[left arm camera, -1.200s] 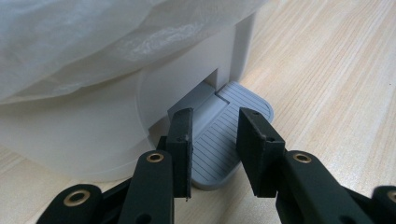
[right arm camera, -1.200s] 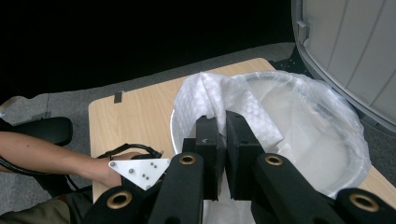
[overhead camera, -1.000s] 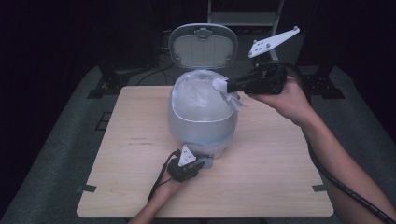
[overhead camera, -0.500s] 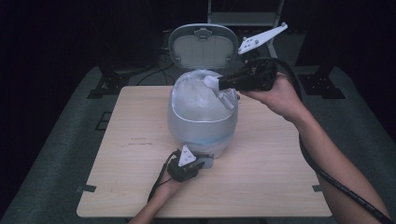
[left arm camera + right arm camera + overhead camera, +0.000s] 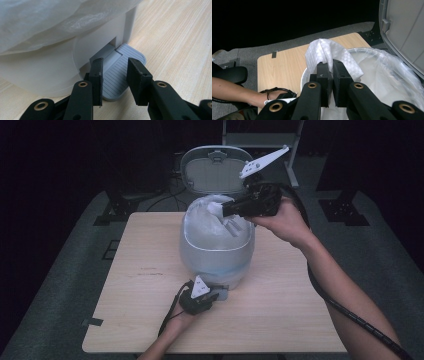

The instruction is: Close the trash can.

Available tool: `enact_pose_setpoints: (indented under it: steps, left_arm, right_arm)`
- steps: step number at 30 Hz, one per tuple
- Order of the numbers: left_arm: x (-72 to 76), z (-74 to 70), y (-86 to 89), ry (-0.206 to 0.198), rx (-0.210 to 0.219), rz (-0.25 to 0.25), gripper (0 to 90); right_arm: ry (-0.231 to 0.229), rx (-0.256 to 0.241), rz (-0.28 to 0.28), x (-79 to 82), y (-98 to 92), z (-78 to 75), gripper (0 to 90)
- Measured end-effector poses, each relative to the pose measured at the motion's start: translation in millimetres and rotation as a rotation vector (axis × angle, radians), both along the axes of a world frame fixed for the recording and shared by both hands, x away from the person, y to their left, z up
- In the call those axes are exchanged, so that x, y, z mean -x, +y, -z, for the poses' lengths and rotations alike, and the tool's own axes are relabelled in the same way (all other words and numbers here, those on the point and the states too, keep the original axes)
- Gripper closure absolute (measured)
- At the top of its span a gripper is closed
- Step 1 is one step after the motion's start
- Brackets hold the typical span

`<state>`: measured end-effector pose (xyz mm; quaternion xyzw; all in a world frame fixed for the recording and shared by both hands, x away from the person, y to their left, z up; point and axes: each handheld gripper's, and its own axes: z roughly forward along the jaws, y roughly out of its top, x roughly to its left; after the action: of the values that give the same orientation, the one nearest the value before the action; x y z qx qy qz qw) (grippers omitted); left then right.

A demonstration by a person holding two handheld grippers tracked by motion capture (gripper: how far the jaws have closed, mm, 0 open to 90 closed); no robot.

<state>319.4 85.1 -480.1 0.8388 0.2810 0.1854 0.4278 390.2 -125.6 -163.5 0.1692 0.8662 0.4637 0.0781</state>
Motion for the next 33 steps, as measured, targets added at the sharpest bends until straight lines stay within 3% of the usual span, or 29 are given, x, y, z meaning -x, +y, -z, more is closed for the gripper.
enact_pose_setpoints:
  steps: [22,25,29,33]
  left_arm:
    - [-0.4,-0.1,0.3,0.004,0.001,0.001,66.3]
    - [-0.4,0.0,0.2,0.003,0.002,0.001,66.3]
    - [-0.5,-0.1,0.4,0.005,0.002,0.002,66.3]
    - [-0.6,-0.1,0.5,0.006,0.002,0.003,66.3]
  right_arm:
    - [0.050,0.049,-0.011,-21.2,27.8,20.4,83.1]
    - [0.070,0.059,0.008,-26.4,28.2,26.2,79.5]
    - [0.101,0.115,0.057,-32.8,29.4,35.7,66.5]
    - [0.120,0.117,0.050,-33.9,27.1,40.3,62.6]
